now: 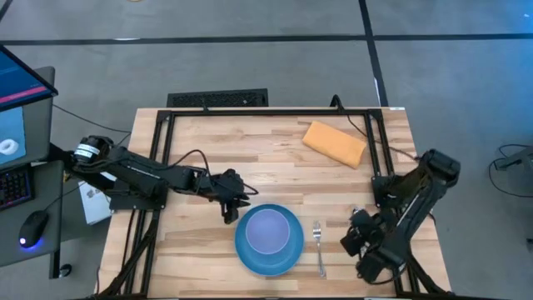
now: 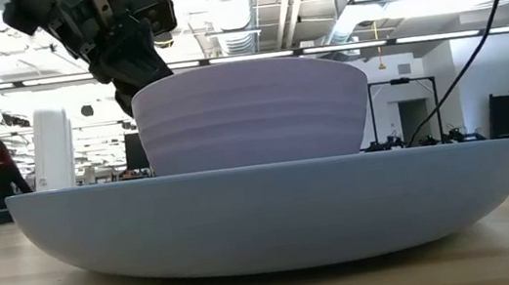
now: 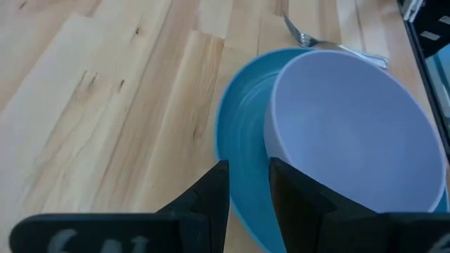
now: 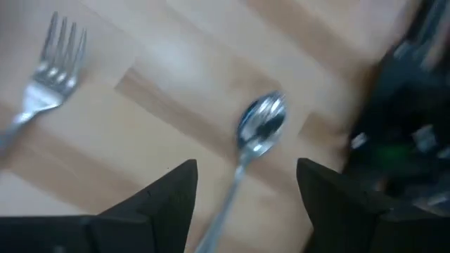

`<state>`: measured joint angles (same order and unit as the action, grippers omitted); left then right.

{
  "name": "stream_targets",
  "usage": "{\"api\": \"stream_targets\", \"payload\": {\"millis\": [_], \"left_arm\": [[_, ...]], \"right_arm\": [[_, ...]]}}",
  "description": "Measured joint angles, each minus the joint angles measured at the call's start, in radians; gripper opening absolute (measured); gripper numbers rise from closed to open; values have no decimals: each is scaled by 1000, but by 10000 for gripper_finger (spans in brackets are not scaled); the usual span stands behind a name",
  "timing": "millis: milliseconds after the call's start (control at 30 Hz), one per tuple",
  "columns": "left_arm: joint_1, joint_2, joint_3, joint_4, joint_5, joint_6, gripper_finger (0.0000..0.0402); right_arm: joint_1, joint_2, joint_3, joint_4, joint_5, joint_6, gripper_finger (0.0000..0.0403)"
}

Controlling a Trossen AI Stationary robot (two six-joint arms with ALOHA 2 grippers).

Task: Set table place
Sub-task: Put the silver spoon into the purple bowl

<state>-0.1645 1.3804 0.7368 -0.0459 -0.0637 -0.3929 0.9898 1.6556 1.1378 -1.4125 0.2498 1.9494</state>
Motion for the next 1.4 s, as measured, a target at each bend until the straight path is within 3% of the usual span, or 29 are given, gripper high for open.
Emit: {"api": "stream_targets", "payload": {"millis": [233, 467, 733, 1067, 1400], "left_arm": [[68, 0, 0, 2, 97, 33, 91], [84, 0, 1, 2, 138, 48, 91], [84, 0, 1, 1, 138, 48, 91], [83, 0, 1, 0, 136, 48, 91], [83, 0, 1, -4, 133, 49, 91]], "right_arm": [[54, -207, -182, 208, -12, 135, 271], [75, -305, -329, 350, -44, 183, 271], [75, -262, -459, 598, -64, 206, 271], [75, -149, -458, 600, -119, 234, 271], [64, -148, -458, 596, -121, 255, 270]]}}
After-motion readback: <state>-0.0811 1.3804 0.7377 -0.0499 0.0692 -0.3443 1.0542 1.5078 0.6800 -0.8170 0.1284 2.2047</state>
